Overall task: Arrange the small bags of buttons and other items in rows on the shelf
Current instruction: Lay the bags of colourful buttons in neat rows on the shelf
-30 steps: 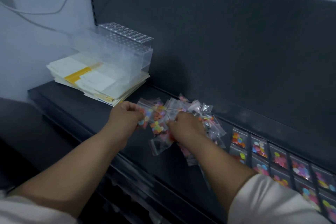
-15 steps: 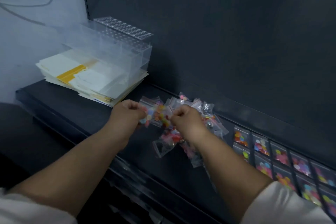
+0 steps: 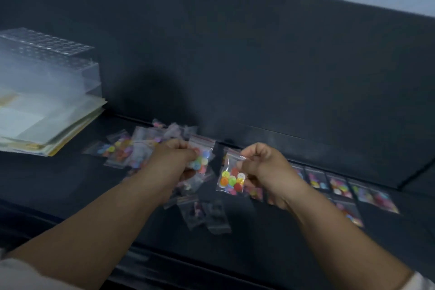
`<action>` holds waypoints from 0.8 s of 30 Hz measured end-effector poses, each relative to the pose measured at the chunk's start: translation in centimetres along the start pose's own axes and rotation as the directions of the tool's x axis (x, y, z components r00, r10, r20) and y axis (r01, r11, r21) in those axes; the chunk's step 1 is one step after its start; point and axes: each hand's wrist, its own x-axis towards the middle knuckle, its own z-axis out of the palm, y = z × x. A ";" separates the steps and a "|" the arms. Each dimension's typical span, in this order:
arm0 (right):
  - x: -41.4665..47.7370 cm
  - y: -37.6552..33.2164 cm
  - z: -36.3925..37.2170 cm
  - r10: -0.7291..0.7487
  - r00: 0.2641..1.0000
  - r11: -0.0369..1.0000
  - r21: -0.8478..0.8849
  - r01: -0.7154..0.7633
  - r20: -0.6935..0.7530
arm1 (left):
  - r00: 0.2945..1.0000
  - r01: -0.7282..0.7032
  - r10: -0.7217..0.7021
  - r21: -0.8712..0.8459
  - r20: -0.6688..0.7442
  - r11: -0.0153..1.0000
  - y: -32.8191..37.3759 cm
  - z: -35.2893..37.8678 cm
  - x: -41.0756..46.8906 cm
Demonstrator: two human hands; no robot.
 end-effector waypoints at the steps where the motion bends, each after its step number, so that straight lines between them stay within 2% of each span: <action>1: -0.6 0.4 -1.9 0.000 1.000 1.000 -0.010 0.000 -0.029 | 1.000 0.002 -0.002 0.013 0.025 1.000 -0.3 1.6 -0.2; 9: -4.7 4.8 -16.5 0.046 0.975 0.995 -0.071 -0.063 -0.219 | 0.980 0.037 -0.061 0.127 0.188 0.991 -2.0 13.4 -2.0; 14: -6.3 7.2 -23.5 0.050 0.946 0.992 -0.097 -0.085 -0.319 | 0.972 0.037 -0.072 0.160 0.222 0.986 -3.0 18.9 -2.9; 19: -6.0 9.6 -27.1 0.052 0.927 0.951 -0.265 -0.160 -0.371 | 0.970 0.026 -0.071 0.191 0.232 0.981 -3.9 22.4 -3.7; 22: -6.0 10.4 -27.8 -0.045 0.924 0.833 -0.525 -0.175 -0.380 | 0.972 0.009 -0.060 0.218 0.227 0.976 -4.5 23.6 -4.0; 24: -6.3 11.0 -28.2 -0.166 0.911 0.651 -0.736 -0.186 -0.378 | 0.973 -0.004 -0.050 0.235 0.224 0.972 -4.8 24.2 -4.1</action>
